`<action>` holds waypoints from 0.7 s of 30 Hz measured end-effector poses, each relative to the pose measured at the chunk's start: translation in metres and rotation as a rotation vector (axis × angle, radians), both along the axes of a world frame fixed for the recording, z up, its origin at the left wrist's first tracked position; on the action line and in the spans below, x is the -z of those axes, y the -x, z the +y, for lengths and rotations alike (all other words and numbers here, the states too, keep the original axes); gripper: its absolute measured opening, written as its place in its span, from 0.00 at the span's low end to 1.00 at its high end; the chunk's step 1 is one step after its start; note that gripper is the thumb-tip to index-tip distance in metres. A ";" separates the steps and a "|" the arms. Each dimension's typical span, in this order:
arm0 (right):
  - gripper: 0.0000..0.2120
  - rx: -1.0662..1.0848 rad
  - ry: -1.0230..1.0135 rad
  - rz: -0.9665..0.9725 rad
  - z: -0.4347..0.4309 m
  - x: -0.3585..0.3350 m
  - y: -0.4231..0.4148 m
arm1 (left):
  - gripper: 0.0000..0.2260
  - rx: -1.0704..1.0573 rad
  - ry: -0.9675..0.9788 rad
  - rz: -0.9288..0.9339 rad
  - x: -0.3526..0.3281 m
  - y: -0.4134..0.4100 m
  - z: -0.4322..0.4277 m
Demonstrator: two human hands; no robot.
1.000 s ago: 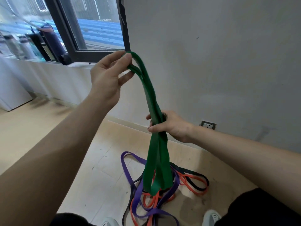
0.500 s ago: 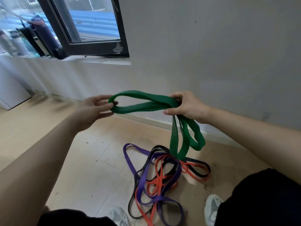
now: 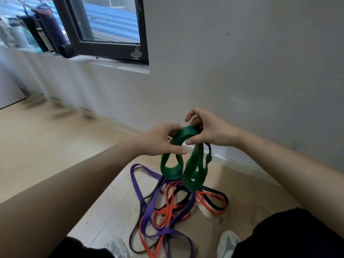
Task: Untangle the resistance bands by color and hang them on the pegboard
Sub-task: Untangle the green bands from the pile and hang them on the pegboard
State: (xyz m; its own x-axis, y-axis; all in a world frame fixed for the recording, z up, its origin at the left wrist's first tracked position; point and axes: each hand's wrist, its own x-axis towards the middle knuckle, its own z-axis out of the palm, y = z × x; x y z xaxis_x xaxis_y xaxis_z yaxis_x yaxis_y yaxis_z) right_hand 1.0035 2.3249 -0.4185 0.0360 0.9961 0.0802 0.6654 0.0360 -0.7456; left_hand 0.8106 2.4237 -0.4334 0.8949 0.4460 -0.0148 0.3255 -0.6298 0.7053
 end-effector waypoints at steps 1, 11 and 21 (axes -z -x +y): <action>0.28 -0.013 0.014 -0.002 -0.002 -0.002 -0.002 | 0.19 -0.013 -0.009 -0.027 0.000 -0.002 -0.001; 0.16 -0.050 0.193 0.189 -0.015 0.010 -0.007 | 0.08 -0.056 0.117 -0.311 -0.039 -0.002 -0.008; 0.13 0.072 0.103 0.464 -0.011 0.018 -0.008 | 0.05 -0.235 0.354 -0.599 -0.061 0.005 0.002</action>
State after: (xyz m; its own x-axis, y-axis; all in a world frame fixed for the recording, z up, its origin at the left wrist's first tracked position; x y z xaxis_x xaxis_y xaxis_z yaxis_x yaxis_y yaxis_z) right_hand 1.0113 2.3139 -0.4362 0.1143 0.9916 -0.0598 0.2594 -0.0879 -0.9617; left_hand 0.8060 2.4258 -0.3728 0.6758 0.6866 0.2682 -0.0810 -0.2925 0.9528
